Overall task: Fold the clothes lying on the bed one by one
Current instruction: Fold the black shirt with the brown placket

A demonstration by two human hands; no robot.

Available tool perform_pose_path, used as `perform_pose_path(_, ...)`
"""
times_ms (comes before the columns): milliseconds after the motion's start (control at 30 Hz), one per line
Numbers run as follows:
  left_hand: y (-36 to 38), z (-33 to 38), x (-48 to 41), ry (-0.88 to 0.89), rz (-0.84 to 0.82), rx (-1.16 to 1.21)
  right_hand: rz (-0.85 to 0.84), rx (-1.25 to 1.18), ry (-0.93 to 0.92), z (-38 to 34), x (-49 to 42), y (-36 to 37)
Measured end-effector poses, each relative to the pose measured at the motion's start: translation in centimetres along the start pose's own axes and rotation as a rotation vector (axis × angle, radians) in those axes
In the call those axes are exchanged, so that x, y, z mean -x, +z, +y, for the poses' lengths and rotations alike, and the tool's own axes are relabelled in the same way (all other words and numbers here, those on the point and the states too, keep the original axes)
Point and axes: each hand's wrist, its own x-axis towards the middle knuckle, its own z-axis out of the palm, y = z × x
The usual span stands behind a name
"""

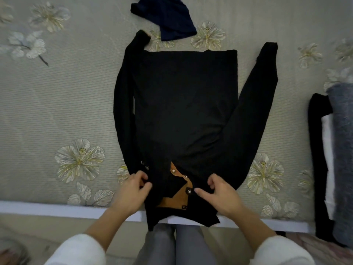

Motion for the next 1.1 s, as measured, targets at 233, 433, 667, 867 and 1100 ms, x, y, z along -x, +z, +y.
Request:
perform_pose_path(233,5.4,1.9,2.0,-0.098,-0.013,-0.263,0.059,0.292,-0.033,-3.8,-1.1,3.7)
perform_pose_path(433,5.8,1.6,2.3,-0.156,0.21,-0.14,0.305,-0.107,0.073,-2.7,-1.6,1.3)
perform_pose_path(667,5.8,3.3,2.1,-0.672,0.506,0.873,0.309,-0.266,0.112,-0.1,-1.5,-1.1)
perform_pose_path(867,4.7,5.4,4.2,-0.029,0.34,0.273,0.287,0.087,-0.155,1.6,0.1,-4.1)
perform_pose_path(1100,6.2,1.0,6.4,-0.109,0.231,-0.147,-0.04,0.339,-0.355,2.9,1.4,-1.7)
